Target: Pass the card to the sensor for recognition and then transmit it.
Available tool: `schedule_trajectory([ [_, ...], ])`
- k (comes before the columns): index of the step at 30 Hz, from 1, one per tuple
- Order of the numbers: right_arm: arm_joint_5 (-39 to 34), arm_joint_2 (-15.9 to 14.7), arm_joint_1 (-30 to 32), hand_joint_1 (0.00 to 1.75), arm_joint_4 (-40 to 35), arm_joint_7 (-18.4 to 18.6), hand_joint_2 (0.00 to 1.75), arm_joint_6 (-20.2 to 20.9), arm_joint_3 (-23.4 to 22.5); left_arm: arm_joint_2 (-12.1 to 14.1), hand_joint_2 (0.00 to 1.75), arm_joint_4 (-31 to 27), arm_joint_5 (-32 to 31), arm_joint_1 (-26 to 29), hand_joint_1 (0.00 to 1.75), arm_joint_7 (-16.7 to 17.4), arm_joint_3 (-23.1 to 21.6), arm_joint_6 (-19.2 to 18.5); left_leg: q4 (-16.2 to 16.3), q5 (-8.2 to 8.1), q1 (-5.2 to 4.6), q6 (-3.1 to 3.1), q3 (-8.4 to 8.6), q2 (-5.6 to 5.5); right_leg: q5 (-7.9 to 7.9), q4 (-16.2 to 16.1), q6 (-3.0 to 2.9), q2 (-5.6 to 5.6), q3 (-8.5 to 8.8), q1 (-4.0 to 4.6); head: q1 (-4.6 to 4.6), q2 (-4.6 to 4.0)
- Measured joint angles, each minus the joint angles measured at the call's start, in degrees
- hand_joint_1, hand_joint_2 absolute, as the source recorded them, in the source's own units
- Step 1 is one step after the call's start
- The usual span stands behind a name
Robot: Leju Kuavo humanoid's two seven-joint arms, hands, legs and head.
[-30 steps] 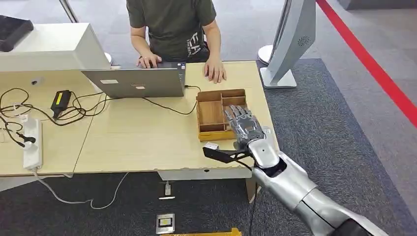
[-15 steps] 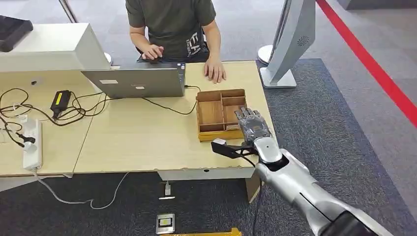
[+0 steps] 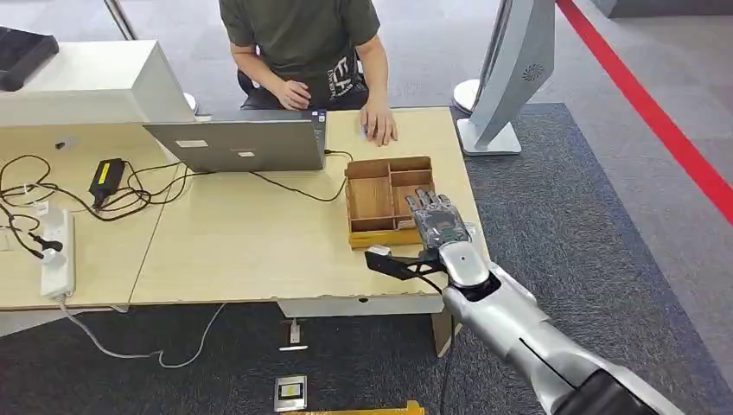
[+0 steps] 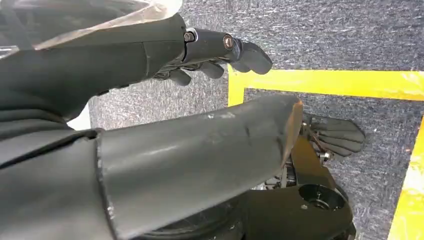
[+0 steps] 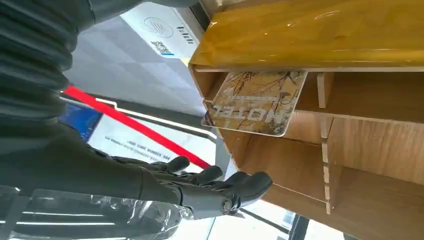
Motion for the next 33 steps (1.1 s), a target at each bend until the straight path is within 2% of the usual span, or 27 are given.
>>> schedule_trajectory([
  [21, 0.96, 0.96, 0.58, 0.00, -0.24, -0.59, 1.75, 0.94, -1.01, 0.00, 0.00, 0.00, -0.02, -0.01, 0.00, 0.04, -0.92, -0.09, 0.00, 0.00, 0.00, 0.00, 0.00, 0.01, 0.00, 0.00, 0.00, 0.00, -0.01, 0.00, -0.02, 0.00],
  [22, 0.94, 0.98, 0.67, 0.37, -0.24, -0.61, 1.75, 0.96, -1.07, 0.00, 0.00, 0.00, -0.13, -0.01, 0.00, 0.04, -0.96, -0.09, 0.00, 0.00, 0.00, 0.00, 0.00, 0.01, 0.00, 0.00, 0.00, 0.00, -0.01, 0.00, 0.00, 0.00],
  [23, 0.92, 1.01, 0.76, 1.75, -0.24, -0.70, 1.75, 1.01, -1.18, 0.00, 0.00, 0.00, -0.22, -0.01, 0.00, 0.04, -0.98, -0.09, 0.00, 0.00, 0.00, 0.00, 0.00, 0.01, 0.00, 0.00, 0.00, 0.00, -0.01, 0.00, 0.00, 0.00],
  [33, 1.22, 1.11, 0.92, 1.75, 0.24, -0.57, 1.75, 1.35, -1.75, 0.02, 0.00, 0.00, -0.15, -0.01, 0.00, 0.28, -1.09, -0.13, 0.00, 0.00, 0.00, 0.00, 0.00, 0.02, 0.00, 0.00, 0.00, 0.00, -0.02, 0.00, 0.00, 0.00],
])
